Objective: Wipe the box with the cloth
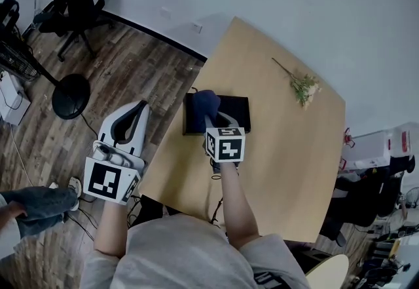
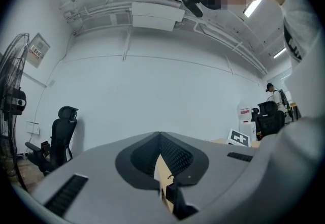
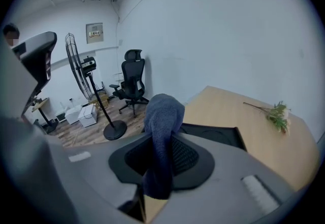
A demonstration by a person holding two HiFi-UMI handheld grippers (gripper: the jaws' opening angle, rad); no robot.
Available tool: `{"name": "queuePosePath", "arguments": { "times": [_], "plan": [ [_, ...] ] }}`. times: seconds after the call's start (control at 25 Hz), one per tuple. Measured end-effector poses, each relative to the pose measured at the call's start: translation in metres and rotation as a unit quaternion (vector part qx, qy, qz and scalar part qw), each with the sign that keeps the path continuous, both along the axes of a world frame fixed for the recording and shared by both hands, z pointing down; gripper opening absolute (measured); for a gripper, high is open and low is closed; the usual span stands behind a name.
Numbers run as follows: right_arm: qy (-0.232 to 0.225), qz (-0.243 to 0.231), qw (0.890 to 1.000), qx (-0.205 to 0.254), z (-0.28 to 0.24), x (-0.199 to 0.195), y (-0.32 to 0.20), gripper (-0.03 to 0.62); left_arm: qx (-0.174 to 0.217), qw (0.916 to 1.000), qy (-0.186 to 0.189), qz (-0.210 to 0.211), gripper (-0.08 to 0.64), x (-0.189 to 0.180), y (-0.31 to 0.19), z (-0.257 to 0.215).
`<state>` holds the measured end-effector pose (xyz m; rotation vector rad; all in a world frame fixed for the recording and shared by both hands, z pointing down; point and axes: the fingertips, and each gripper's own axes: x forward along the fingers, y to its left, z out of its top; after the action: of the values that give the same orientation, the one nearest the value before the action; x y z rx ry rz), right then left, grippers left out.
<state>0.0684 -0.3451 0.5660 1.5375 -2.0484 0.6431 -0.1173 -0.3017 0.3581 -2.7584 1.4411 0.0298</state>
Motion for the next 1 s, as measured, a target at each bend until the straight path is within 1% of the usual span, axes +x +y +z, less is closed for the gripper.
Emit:
{"name": "queuePosePath", "arguments": {
  "times": [0.12, 0.24, 0.36, 0.44, 0.68, 1.0],
  "plan": [
    [-0.003, -0.023, 1.000, -0.022, 0.017, -0.025, 0.010, 0.090, 0.000, 1.0000, 0.000, -0.003, 0.008, -0.003, 0.002, 0.000],
    [0.023, -0.040, 0.998, -0.040, 0.038, -0.042, 0.016, 0.090, 0.001, 1.0000, 0.001, -0.007, 0.008, -0.009, 0.004, -0.001],
    [0.052, -0.049, 0.997, -0.034, 0.045, -0.048, 0.016, 0.089, 0.001, 1.0000, 0.003, -0.009, 0.008, -0.014, 0.006, -0.001],
    [0.057, -0.048, 0.997, -0.030, 0.044, -0.047, 0.015, 0.089, 0.002, 1.0000, 0.004, -0.009, 0.008, -0.016, 0.005, -0.001],
    [0.089, -0.023, 0.996, -0.023, 0.047, -0.017, 0.017, 0.089, 0.004, 1.0000, 0.006, -0.003, 0.008, -0.014, 0.005, -0.004],
    [0.110, 0.027, 0.993, -0.026, 0.049, 0.040, 0.022, 0.089, 0.005, 0.9998, 0.005, 0.016, 0.008, 0.003, 0.009, -0.002]
  ]
}}
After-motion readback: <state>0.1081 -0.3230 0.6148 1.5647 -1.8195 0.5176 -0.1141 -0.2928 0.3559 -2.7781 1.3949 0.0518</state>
